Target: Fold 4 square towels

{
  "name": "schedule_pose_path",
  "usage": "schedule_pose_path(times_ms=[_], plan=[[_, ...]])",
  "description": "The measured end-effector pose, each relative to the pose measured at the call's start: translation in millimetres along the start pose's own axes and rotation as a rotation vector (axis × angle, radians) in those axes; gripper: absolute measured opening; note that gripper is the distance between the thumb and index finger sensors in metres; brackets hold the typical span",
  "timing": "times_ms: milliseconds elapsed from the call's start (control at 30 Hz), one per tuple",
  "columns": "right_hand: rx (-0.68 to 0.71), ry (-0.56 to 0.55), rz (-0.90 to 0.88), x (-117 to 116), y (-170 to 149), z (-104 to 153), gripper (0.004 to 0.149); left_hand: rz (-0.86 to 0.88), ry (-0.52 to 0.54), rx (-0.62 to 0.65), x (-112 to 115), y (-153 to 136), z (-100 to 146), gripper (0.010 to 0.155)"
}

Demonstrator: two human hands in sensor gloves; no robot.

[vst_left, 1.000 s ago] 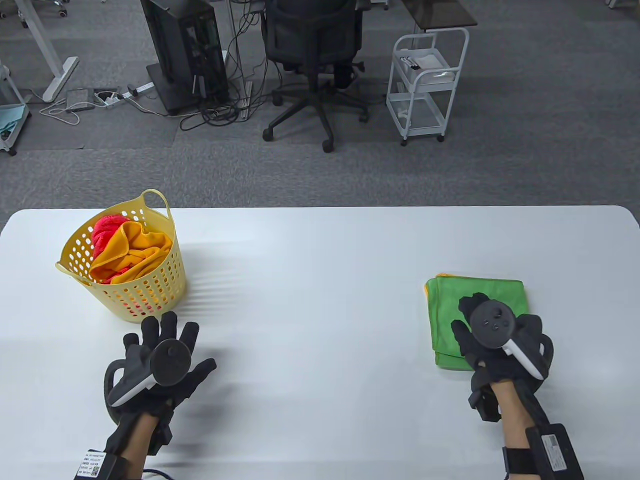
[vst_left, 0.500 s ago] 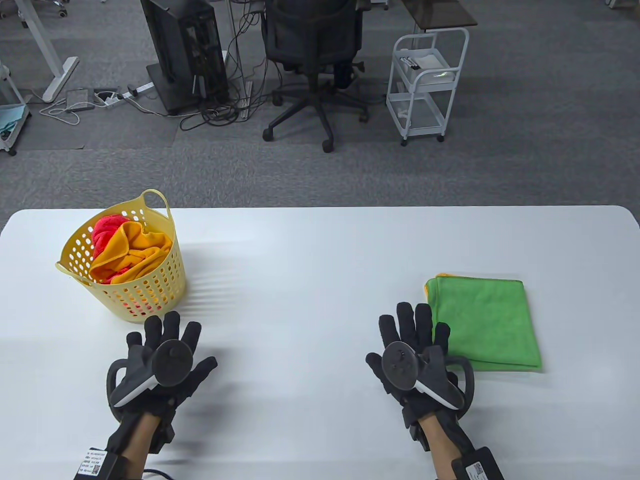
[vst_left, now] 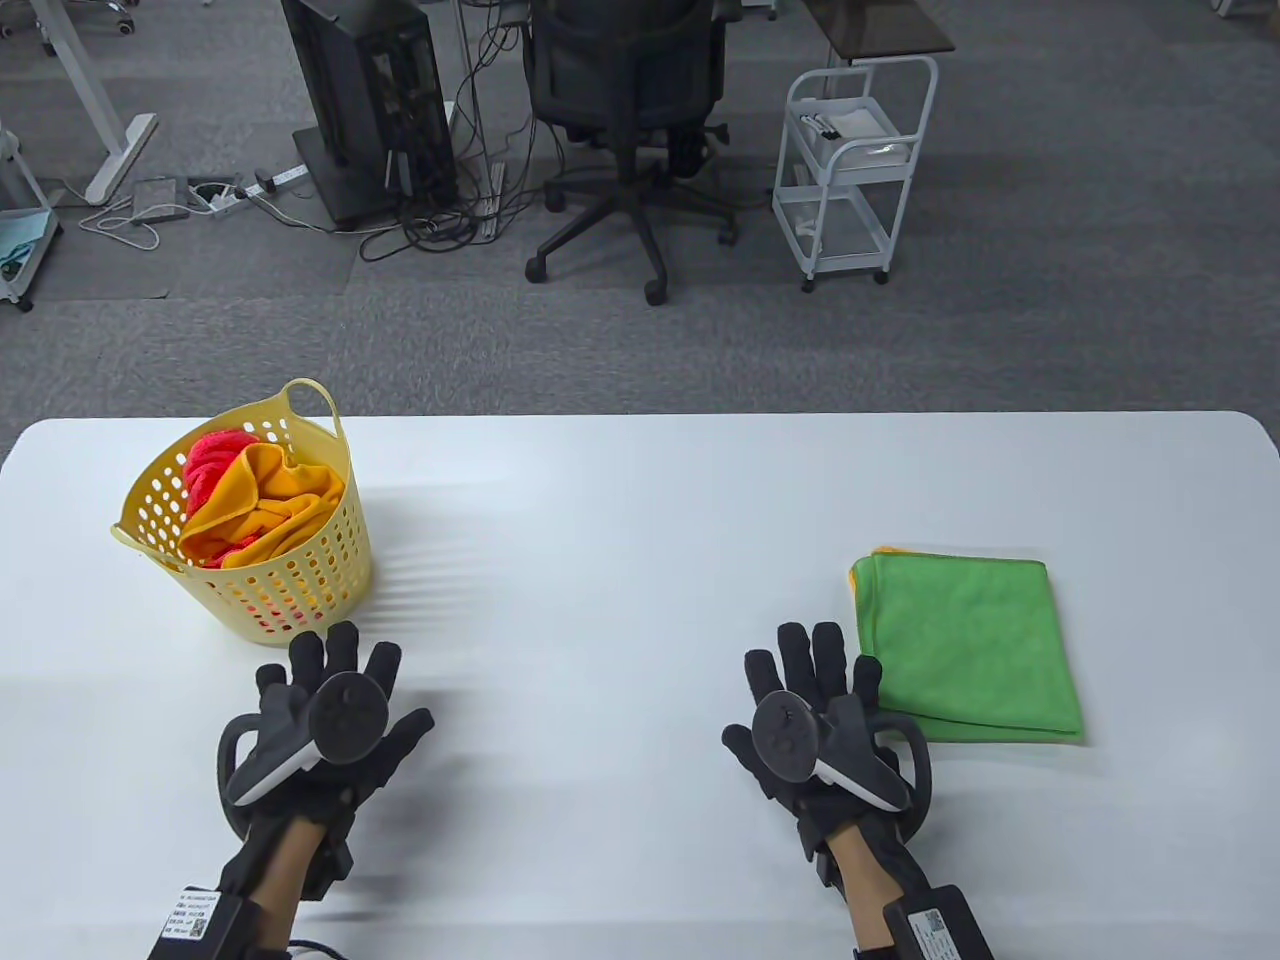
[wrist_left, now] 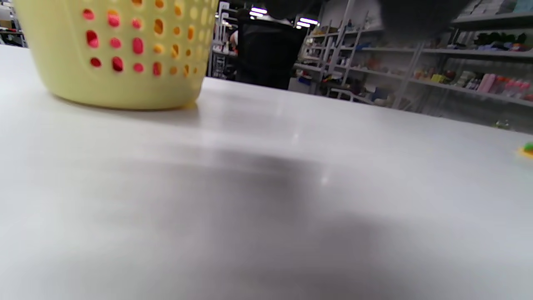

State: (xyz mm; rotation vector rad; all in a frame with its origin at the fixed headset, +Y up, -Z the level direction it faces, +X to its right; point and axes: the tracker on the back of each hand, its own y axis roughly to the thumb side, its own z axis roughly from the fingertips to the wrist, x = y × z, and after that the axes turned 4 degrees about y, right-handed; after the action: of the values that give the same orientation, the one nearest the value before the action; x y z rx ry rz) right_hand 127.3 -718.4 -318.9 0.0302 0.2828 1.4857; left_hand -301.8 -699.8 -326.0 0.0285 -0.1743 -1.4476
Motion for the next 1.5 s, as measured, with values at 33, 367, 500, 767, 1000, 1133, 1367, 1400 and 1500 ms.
schedule_pose_path(times_ms=[33,367,500,767,1000,1133,1367,1400,1500], plan=[[0.004,-0.003,-0.009,0,-1,0,0.080,0.024,0.052,0.010,-12,-2,3,0.080],[0.032,0.024,-0.048,-1,-4,-1,0.079,0.005,0.224,-0.126,-141,-33,-31,0.076],[0.036,0.031,-0.049,-3,-2,-2,0.078,-0.013,0.113,-0.204,-165,-45,-71,0.067],[0.036,0.039,-0.059,-3,-2,-2,0.078,0.047,-0.043,-0.350,-155,-70,-149,0.055],[0.035,0.037,-0.063,-3,-2,-2,0.076,0.090,-0.234,-0.458,-133,-81,-199,0.053],[0.039,0.034,-0.068,-3,-2,-3,0.076,0.091,-0.359,-0.548,-120,-88,-211,0.056],[0.047,0.039,-0.068,-4,-1,-3,0.076,0.157,-0.441,-0.588,-106,-101,-220,0.061],[0.047,0.040,-0.068,-4,-1,-3,0.076,0.155,-0.449,-0.601,-105,-103,-221,0.061],[0.038,0.042,-0.066,-4,-2,-3,0.076,0.182,-0.463,-0.609,-103,-107,-223,0.060]])
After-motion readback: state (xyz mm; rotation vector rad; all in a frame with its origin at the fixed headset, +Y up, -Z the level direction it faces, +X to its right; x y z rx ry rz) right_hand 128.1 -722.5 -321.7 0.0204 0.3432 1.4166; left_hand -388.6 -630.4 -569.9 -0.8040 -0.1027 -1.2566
